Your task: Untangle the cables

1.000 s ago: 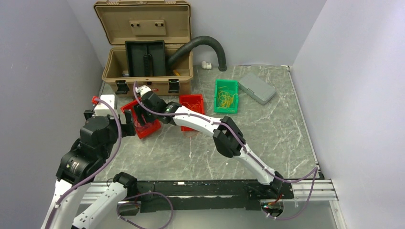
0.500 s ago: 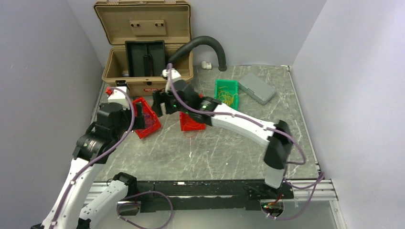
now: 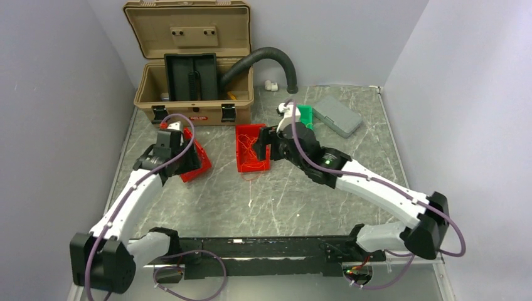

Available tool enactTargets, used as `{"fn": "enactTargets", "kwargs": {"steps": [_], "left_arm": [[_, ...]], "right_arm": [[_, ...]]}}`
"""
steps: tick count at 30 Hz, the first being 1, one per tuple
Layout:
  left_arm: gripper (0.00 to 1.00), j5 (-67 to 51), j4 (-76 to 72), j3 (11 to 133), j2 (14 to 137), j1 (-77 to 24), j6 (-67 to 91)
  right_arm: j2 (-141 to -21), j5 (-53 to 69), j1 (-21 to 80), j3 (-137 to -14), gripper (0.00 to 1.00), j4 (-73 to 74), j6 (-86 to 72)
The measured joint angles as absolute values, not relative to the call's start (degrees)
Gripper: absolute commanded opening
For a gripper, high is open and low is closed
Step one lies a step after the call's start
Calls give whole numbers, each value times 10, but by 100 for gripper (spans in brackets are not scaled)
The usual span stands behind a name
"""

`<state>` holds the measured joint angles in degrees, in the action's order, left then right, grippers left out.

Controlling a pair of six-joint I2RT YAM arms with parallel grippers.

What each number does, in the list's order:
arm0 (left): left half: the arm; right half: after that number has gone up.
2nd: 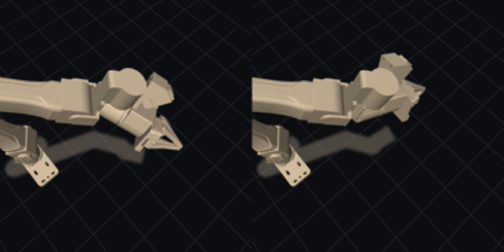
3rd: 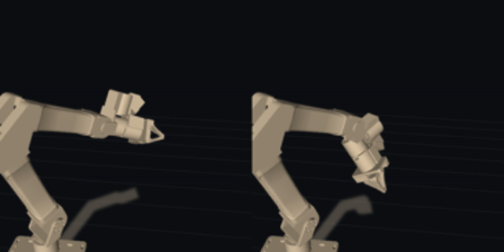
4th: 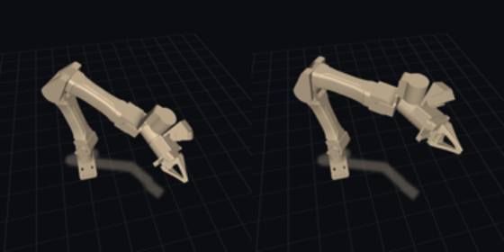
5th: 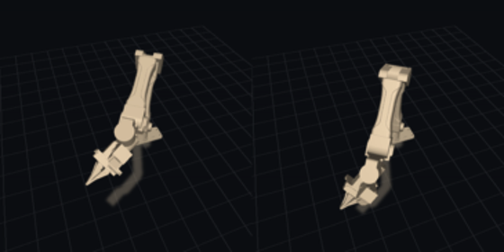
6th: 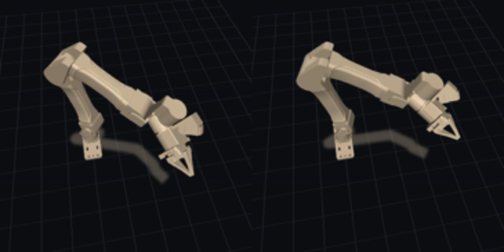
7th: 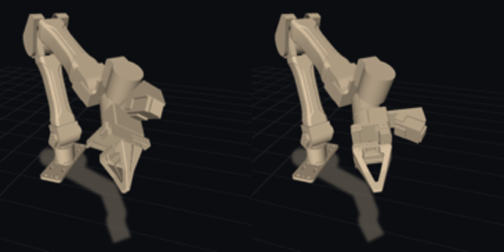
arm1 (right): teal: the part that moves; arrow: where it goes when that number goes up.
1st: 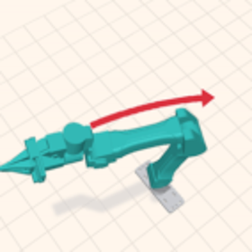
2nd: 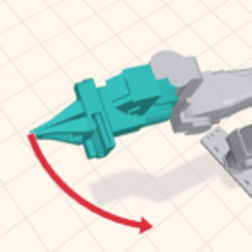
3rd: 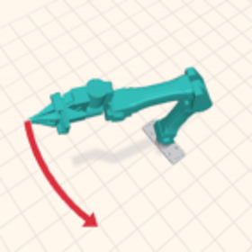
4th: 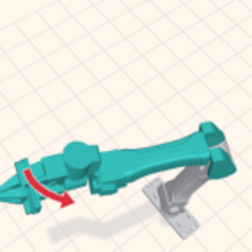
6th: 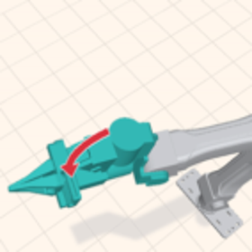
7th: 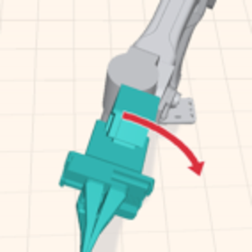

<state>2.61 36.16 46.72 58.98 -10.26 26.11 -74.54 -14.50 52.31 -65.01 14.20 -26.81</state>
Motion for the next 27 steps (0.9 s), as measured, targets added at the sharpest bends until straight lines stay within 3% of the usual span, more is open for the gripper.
{"fn": "enactTargets", "kwargs": {"steps": [7,9,12,18,27], "left_arm": [[52,56,319,469,704,-102,311],[44,69,310,469,727,-102,323],[18,90,297,469,759,-102,338],[0,115,276,481,793,-102,347],[0,150,263,548,870,-75,352]], "right_arm": [[-665,-149,513,-641,76,160,-266],[-643,-150,510,-641,76,169,-265],[-617,-151,505,-641,76,178,-261],[-582,-152,497,-640,75,206,-254],[-557,-152,491,-618,75,229,-253]]}}
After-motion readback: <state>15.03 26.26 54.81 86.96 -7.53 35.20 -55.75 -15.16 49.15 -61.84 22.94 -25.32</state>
